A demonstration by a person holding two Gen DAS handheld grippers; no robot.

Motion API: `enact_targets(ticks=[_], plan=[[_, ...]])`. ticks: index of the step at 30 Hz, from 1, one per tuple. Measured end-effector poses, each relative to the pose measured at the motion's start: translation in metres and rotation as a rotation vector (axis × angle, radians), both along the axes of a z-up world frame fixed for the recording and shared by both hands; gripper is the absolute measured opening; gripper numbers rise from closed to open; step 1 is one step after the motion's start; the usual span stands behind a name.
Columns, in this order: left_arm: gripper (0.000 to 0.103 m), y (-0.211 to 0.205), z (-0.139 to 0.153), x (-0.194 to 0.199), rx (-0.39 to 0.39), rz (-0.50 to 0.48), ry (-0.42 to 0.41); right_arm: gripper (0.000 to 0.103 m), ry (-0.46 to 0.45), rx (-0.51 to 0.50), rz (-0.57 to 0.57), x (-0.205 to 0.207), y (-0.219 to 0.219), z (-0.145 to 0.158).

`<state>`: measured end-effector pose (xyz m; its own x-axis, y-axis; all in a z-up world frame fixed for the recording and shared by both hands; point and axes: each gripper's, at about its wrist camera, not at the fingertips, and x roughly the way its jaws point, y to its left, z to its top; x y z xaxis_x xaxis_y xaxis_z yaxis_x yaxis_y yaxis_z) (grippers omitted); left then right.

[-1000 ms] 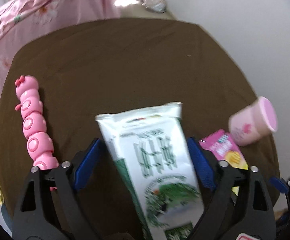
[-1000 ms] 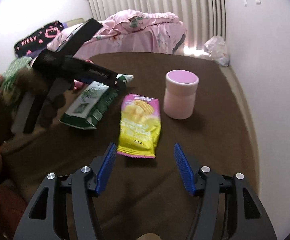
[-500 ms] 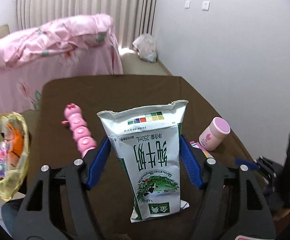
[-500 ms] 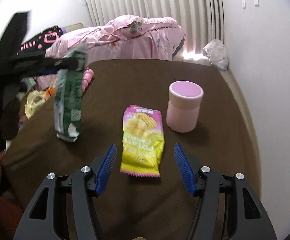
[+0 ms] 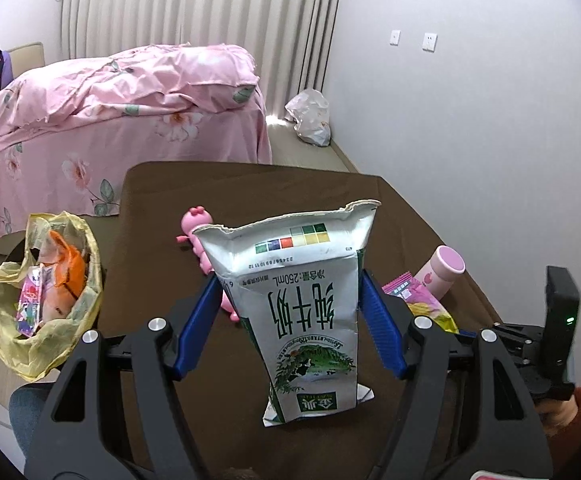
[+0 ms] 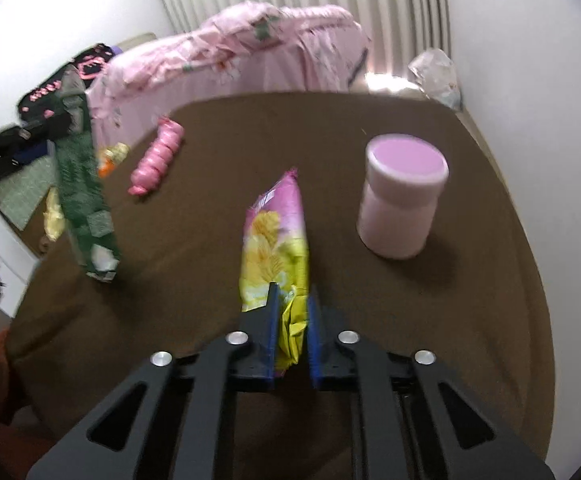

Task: Collect trash
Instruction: 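Carry the milk carton and chip packet over the yellow bag with both tools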

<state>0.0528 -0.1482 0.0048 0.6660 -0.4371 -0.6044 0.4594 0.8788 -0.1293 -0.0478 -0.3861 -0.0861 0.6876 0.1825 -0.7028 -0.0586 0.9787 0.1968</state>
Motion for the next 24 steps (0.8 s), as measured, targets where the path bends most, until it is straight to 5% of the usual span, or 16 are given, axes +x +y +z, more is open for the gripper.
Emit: enact_targets(ticks=[13,19,24], plan=[[0.065,0.067,0.034,-0.012,-0.08,0.103,-0.107,0.01,-0.15,-0.056,0.1,0.004,0.046,0.072],[0.065,0.129,0.057,-0.001,-0.056,0.287,-0.187,0.01,-0.205,-0.056,0.172,0.027,0.077,0.1],[0.065,0.191,0.062,0.024,-0.008,0.543,-0.258,0.01,-0.255,-0.08,0.275,0.056,0.117,0.121]])
